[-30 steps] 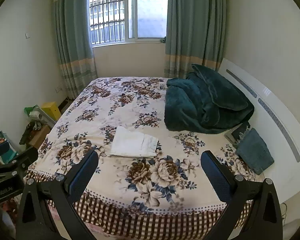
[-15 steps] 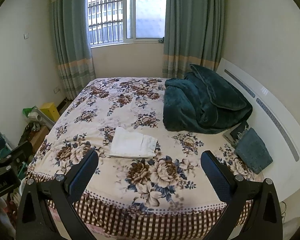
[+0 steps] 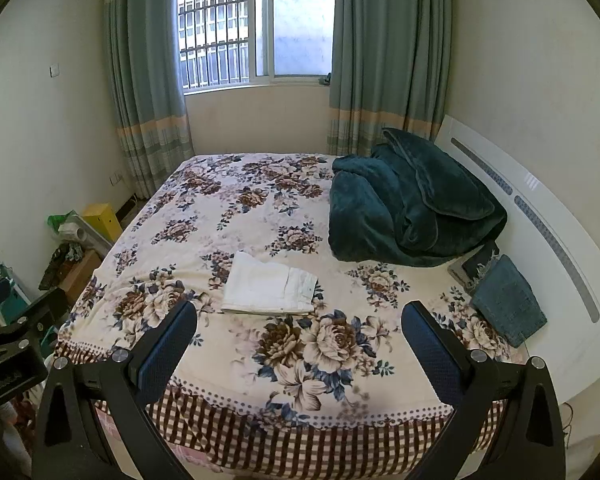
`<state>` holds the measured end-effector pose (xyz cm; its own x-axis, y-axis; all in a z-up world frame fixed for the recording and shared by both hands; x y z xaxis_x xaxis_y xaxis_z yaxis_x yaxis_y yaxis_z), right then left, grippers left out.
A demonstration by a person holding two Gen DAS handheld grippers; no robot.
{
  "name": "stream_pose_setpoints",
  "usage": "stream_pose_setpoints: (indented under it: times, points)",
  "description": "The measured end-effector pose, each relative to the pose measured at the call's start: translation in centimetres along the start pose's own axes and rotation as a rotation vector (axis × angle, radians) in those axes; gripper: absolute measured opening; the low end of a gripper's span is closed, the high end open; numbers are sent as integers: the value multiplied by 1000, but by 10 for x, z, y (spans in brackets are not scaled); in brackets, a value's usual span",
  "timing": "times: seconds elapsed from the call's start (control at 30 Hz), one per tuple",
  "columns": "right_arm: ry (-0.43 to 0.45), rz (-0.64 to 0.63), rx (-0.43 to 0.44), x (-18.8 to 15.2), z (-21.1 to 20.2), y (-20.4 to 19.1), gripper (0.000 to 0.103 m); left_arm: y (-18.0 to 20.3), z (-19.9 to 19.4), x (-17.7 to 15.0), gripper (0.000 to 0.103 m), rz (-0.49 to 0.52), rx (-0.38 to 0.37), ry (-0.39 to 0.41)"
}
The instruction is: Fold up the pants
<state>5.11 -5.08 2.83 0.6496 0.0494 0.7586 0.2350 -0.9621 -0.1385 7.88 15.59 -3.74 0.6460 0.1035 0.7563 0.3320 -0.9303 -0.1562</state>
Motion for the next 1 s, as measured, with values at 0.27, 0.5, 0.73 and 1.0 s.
stream_pose_setpoints:
  times: [0.27,0.5,0.73,1.0]
  points:
    - [1,1,-2,1,-1,3,103,-5,-1,2,103,-3,-2,9]
    - [5,-7,-6,1,-3,5,103,-4,0,4,103,0,-2,14]
    - [7,-4,-3,4,-10,8,103,-6,-3,11,103,-1,0,26]
    - [8,-8,0,4,-16,8,103,-5,-4,15,103,0,-1,29]
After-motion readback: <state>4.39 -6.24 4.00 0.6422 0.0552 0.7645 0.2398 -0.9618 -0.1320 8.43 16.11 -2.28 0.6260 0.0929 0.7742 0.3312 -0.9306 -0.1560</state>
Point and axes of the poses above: each gripper's, at about its wrist camera, not at the fingertips, and z roughly the way its jaws point, y to its right, x to its top, the point moved 4 cm from there along z, roughly the way its jaws point, and after that the axes turned 13 degrees about x, right-handed, at the moved point
